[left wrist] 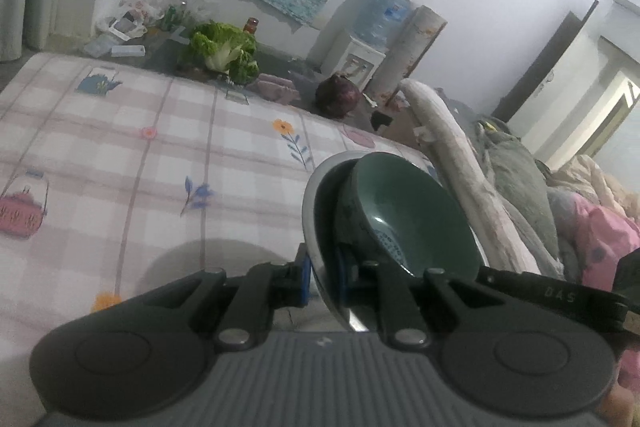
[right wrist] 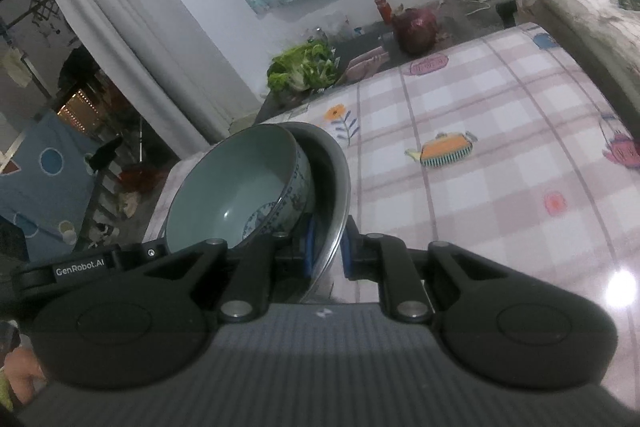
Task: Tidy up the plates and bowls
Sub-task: 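Lift and carry the small basin with green bowl toward the large basin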
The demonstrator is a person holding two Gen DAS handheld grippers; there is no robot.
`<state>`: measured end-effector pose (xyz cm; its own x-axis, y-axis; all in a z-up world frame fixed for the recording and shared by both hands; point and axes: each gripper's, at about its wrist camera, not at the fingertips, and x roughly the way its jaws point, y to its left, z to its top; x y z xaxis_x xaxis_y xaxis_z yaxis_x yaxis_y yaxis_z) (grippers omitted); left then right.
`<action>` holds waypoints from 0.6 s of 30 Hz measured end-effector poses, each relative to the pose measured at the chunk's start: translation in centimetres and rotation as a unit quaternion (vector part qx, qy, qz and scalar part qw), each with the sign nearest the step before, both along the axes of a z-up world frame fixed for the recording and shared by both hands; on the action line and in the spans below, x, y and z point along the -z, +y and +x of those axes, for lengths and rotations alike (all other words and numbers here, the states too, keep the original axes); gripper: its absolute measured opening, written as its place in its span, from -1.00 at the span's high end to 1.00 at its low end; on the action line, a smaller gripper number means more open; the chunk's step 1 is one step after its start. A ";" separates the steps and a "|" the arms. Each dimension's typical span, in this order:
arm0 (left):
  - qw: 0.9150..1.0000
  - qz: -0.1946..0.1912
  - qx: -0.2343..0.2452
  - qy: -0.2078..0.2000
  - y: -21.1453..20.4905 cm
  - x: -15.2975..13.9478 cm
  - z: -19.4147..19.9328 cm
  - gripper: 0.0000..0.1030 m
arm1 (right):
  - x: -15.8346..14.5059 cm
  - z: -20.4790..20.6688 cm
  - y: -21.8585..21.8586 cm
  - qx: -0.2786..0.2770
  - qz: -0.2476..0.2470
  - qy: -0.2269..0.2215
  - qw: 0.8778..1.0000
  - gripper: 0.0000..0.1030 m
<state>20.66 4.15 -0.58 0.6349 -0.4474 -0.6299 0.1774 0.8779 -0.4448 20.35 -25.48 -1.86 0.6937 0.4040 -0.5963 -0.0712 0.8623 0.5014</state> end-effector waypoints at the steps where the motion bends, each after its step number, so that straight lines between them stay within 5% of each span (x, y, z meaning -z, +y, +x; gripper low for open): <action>1: 1.000 0.000 0.001 0.002 0.1 0.0 -0.7 0.74 | -0.1 -0.9 0.0 0.000 0.001 0.002 1.000 0.75; 18: 0.997 0.031 -0.006 0.067 1.0 5.1 -9.0 0.73 | 5.2 -11.1 1.6 -0.010 0.008 0.074 0.997 0.74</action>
